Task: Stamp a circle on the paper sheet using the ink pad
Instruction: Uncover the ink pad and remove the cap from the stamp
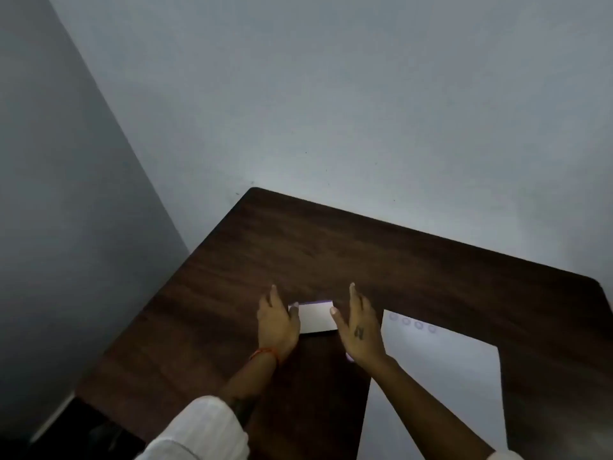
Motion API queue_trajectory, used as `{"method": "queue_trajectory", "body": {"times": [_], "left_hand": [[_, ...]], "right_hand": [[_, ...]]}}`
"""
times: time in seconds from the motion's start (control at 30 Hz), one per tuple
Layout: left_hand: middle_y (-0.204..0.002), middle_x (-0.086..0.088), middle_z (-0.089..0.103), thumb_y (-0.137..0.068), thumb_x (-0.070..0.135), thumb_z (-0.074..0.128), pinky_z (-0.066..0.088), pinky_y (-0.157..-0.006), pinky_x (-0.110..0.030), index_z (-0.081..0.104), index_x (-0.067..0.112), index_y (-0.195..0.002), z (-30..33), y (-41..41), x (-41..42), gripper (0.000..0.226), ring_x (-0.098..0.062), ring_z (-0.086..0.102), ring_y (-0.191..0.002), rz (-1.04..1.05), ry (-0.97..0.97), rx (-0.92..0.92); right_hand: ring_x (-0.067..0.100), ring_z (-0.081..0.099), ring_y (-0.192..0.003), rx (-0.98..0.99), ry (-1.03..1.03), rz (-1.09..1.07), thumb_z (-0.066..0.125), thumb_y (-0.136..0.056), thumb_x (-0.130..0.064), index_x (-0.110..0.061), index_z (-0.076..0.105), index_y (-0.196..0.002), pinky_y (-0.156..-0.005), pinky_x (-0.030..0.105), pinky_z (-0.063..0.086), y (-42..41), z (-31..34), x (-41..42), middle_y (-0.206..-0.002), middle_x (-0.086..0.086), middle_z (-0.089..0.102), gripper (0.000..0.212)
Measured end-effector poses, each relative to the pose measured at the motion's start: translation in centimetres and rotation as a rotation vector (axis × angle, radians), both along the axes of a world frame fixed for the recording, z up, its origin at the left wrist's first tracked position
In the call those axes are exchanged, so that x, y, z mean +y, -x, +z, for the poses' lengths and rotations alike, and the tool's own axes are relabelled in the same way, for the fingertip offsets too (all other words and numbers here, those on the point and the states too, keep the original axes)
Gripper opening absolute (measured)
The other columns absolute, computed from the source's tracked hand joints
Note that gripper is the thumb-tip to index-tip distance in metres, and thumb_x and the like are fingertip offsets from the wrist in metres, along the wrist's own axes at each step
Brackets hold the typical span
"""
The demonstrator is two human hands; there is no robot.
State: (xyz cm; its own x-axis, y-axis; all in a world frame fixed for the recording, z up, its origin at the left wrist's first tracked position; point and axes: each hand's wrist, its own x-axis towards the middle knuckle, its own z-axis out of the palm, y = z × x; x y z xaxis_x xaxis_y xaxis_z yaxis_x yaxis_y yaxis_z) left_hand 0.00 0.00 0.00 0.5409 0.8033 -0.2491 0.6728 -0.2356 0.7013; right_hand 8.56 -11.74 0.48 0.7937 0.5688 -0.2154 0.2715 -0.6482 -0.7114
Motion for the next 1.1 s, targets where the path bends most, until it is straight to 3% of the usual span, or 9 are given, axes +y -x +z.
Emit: {"method": "queue_trajectory", "body": {"times": [0.1,0.23,0.3,0.67,1.1], "left_hand": [[-0.143,-0.022,0.034,-0.086,0.019,0.06,0.037,-0.108,-0.046,0.027,0.007,-0.14,-1.2,-0.1,0.7,0.064,-0.039,0.04,-0.128,0.021,0.073,0.094],[-0.129,-0.02,0.052,-0.083,0.018,0.064,0.043,-0.1,-0.041,0.054,0.007,-0.122,-1.8,-0.3,0.9,0.042,-0.032,0.05,-0.117,-0.034,0.079,0.129],[-0.122,-0.018,0.058,-0.083,0.015,0.063,0.045,-0.099,-0.04,0.058,0.007,-0.119,-1.7,-0.4,0.8,0.037,-0.031,0.051,-0.117,-0.052,0.069,0.11],[-0.128,-0.016,0.055,-0.086,0.017,0.058,0.045,-0.1,-0.039,0.053,0.007,-0.126,-0.9,-0.5,0.6,0.041,-0.029,0.055,-0.114,-0.013,0.033,0.12],[-0.128,-0.014,0.055,-0.085,0.022,0.062,0.042,-0.1,-0.037,0.053,0.01,-0.126,0.8,4.3,-0.9,0.044,-0.026,0.052,-0.118,0.041,-0.045,0.016]], "right_hand": [[0.029,0.027,-0.141,0.026,0.131,0.005,0.049,-0.092,-0.036,-0.012,0.021,-0.144,-0.113,0.038,0.029,-0.4,-1.4,0.6,-0.154,0.012,0.024,0.064],[0.027,0.045,-0.127,0.028,0.164,0.031,0.057,-0.089,-0.029,-0.013,0.036,-0.138,-0.106,0.036,0.041,-0.5,-2.4,0.9,-0.14,0.013,0.043,0.055],[0.026,0.049,-0.121,0.019,0.148,0.055,0.059,-0.087,-0.025,-0.015,0.043,-0.135,-0.103,0.035,0.044,-0.6,-2.3,1.0,-0.134,0.011,0.048,0.051],[0.023,0.046,-0.124,-0.062,0.114,0.056,0.058,-0.088,-0.023,-0.015,0.05,-0.13,-0.103,0.031,0.041,-0.1,-1.7,1.3,-0.132,0.009,0.054,0.043],[0.022,0.058,-0.114,-0.142,-0.041,-0.013,0.059,-0.088,-0.02,-0.012,0.052,-0.128,-0.099,0.032,0.049,5.1,0.5,0.2,-0.127,0.008,0.059,0.042]]}}
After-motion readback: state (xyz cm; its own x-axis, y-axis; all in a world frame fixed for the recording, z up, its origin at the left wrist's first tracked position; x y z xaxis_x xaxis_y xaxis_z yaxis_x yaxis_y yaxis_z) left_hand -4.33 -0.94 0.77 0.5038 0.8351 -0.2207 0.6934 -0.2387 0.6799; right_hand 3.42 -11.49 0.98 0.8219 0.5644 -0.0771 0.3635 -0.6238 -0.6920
